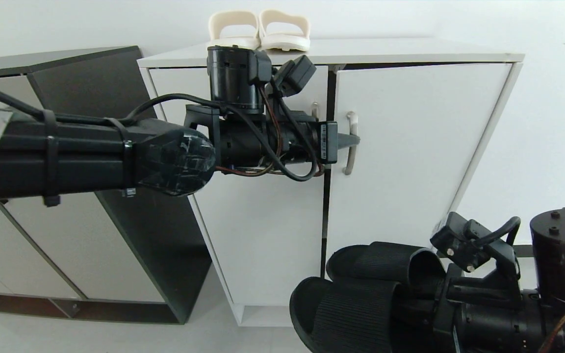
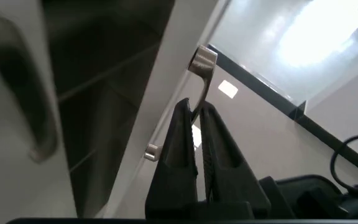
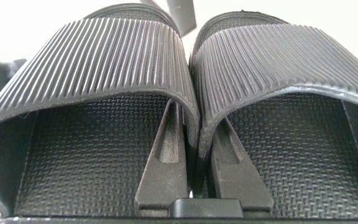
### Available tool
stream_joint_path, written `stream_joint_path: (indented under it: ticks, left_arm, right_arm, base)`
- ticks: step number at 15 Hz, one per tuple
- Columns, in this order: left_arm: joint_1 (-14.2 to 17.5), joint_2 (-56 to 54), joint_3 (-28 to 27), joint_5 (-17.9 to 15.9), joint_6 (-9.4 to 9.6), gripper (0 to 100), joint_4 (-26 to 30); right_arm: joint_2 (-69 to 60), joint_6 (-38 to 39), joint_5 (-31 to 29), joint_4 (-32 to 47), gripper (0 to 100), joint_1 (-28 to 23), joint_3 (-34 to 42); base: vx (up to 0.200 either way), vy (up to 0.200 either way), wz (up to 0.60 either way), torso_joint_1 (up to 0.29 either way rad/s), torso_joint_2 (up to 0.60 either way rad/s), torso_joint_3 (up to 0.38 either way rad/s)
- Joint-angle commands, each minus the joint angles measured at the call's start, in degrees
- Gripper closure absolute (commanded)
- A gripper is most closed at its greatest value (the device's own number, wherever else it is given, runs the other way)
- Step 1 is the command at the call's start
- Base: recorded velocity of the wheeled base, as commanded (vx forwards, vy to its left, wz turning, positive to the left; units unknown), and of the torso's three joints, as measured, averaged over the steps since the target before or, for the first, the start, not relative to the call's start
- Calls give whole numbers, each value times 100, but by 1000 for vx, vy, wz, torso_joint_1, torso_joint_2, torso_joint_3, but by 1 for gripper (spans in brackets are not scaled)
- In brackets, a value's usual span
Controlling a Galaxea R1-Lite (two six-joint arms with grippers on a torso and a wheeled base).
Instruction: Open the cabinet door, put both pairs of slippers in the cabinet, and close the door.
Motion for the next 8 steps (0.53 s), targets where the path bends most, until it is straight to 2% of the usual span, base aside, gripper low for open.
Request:
stream_joint_path:
  ticks: [1,3,5,8]
  left_arm:
    - [-184,-511,363,23,1,100,-19]
    - [-316,-635,460,76,1,100,-10]
    - [-422,-766,636,357,27,100,-10]
    - [-510,-1294,1365,357,36,100,-98]
  right_arm:
    - [-141,-112,32,-4,100,-3,93]
    - [-167,-306,41,-4,100,6,137]
    - [-123,-323,76,5,100,6,146]
    - [-123,-403,76,-12,100,15,190]
  base:
    - [0,0,0,0,0,0]
    - [0,0,0,0,0,0]
    - [0,0,0,0,0,0]
    - [0,0,0,0,0,0]
